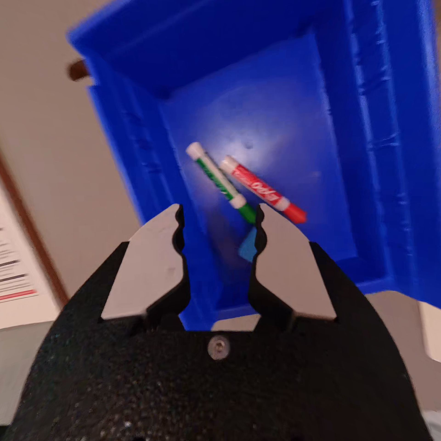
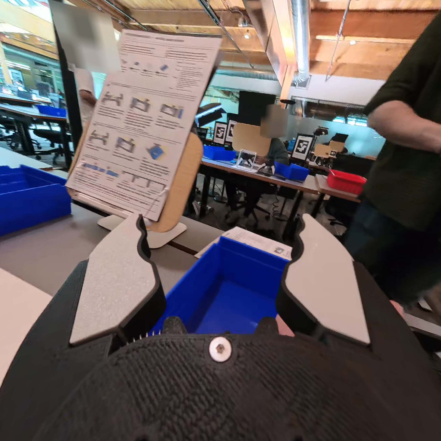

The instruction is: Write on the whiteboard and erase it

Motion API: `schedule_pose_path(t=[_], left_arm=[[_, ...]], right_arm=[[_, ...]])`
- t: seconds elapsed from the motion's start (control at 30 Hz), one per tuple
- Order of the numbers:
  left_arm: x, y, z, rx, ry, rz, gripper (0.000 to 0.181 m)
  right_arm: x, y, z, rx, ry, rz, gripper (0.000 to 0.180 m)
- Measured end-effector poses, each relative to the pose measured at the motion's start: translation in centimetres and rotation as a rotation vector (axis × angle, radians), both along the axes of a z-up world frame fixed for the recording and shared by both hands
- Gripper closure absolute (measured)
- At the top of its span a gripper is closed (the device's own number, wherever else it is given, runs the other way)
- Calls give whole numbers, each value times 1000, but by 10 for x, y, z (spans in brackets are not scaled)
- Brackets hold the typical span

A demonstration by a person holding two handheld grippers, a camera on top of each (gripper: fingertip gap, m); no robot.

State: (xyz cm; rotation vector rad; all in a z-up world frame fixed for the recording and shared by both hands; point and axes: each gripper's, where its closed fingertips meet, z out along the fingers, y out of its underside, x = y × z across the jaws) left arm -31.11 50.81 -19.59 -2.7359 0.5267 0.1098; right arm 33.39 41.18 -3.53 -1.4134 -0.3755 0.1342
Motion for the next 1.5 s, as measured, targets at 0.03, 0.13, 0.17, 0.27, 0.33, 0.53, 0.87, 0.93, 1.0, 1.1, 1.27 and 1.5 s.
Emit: schedule_pose_path(t=[0.03, 0.13, 0.17, 0.27, 0.33, 0.53, 0.87, 0.93, 1.0, 1.1, 1.27, 1.5], left_arm=[[9, -3, -7, -52, -35, 14, 128], [10, -15, -36, -244, -4, 99, 135], [9, -18, -45, -293, 9, 119, 135], [3, -21, -69, -385, 39, 190, 135], [-2, -16, -80, -386, 48, 235, 134], [4, -7, -98, -382, -71, 322, 155], [2, -3, -84, -205, -129, 160, 162], [10, 3, -58, -85, -193, 143, 162], [27, 5, -24, 62, -311, 105, 162], [69, -7, 30, 262, -562, -26, 163], [140, -54, 88, 446, -978, -216, 163], [222, -124, 117, 537, -1498, -371, 163]], right_arm=[[-11, -4, -3, -3, -9, 6, 62], [-42, -18, -16, -14, -61, 43, 59], [-51, -24, -21, -20, -79, 56, 59], [-76, -40, -36, -51, -116, 108, 58], [-88, -49, -47, -74, -120, 131, 58], [-124, -71, -80, -146, -98, 219, 59], [-205, -80, -97, -186, -56, 367, 60], [-222, -80, -97, -188, -80, 393, 63], [-238, -78, -99, -191, -109, 411, 67], [-265, -74, -101, -196, -111, 449, 69], [-312, -69, -99, -180, -76, 534, 88], [-366, -78, -94, -80, -102, 609, 106]])
